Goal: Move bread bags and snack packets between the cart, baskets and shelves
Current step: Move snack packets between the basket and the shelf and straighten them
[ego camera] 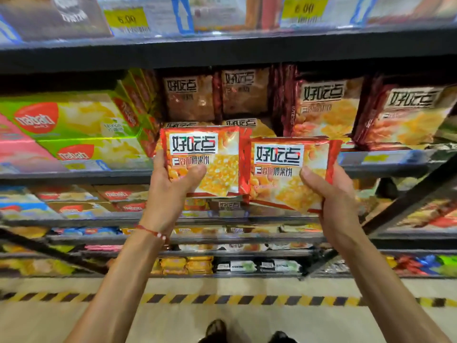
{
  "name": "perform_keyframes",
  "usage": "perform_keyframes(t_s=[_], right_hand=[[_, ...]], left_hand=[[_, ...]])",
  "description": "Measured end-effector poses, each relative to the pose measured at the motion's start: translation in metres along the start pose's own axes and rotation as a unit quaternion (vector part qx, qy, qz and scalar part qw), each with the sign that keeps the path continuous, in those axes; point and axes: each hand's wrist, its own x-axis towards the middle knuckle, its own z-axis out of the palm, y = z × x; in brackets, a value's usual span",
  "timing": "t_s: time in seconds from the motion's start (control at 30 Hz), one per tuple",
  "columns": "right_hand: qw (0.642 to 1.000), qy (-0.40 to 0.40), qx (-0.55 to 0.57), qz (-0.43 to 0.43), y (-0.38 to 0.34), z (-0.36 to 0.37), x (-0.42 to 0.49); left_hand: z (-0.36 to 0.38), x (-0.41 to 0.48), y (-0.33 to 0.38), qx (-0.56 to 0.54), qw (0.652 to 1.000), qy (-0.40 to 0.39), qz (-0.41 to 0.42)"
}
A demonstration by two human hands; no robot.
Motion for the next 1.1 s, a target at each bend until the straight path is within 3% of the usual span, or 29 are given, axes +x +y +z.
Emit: perform_keyframes(t_s=[0.5,0.67,0.83,1.1], right_hand=[[0.998,0.041,0.046,-0.018,-0.001,0.031,0.021],[0.998,0.048,0.044,-0.024,-0.011,0.039,0.026],[0.998,0.04,0.039,-0.023,-0.011,0.041,0.029],[0.999,0.035,0.02,-0.027,-0.011,0.045,0.03]], left_hand=[[0.006,0.079,0.014,0.041,0.98,0.13,0.145],[0.001,0.116,0.009,0.149,0.978,0.112,0.093],[-0.012,0.129,-0.002,0.247,0.968,0.03,0.02],[-0.019,0.119,0.012,0.314,0.948,-0.041,0.041]])
